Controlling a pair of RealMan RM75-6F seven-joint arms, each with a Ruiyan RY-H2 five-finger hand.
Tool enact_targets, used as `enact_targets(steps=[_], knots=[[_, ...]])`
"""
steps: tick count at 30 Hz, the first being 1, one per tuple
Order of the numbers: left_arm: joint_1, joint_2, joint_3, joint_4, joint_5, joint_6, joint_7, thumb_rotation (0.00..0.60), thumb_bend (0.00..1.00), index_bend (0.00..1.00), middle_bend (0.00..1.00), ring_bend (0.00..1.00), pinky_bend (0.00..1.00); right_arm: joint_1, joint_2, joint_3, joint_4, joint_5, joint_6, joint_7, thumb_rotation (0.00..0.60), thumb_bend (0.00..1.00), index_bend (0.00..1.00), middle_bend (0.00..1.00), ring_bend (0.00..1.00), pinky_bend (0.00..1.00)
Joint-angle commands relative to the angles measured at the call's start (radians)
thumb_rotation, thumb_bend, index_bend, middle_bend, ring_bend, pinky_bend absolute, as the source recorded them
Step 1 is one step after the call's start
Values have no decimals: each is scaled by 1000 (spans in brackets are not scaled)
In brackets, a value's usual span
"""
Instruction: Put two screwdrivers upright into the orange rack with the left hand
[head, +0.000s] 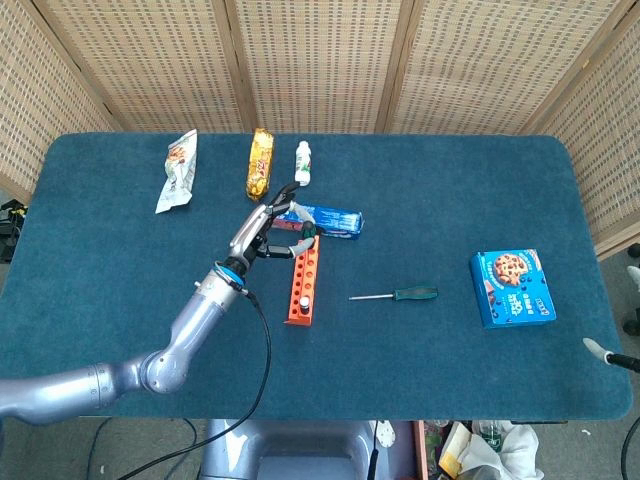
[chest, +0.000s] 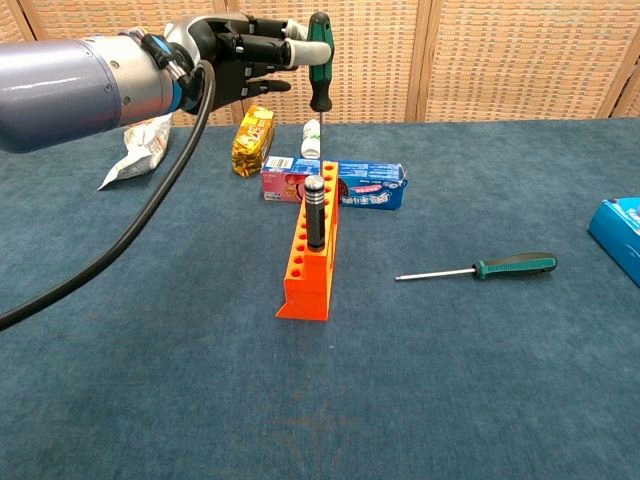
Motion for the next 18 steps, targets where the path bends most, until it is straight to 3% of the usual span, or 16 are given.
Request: enact_targets(steps=[1, 18], knots=[[-2, -6, 3, 10, -1, -1, 0, 600, 414, 620, 0, 0, 0, 0, 0, 0, 1, 0, -2, 1, 600, 0, 0, 0, 0, 0], [-24, -88, 53, 133, 1, -37, 8, 600, 414, 620, 0, 0, 0, 3, -2, 2, 3, 5, -9, -5, 600, 0, 0, 0, 0, 0]])
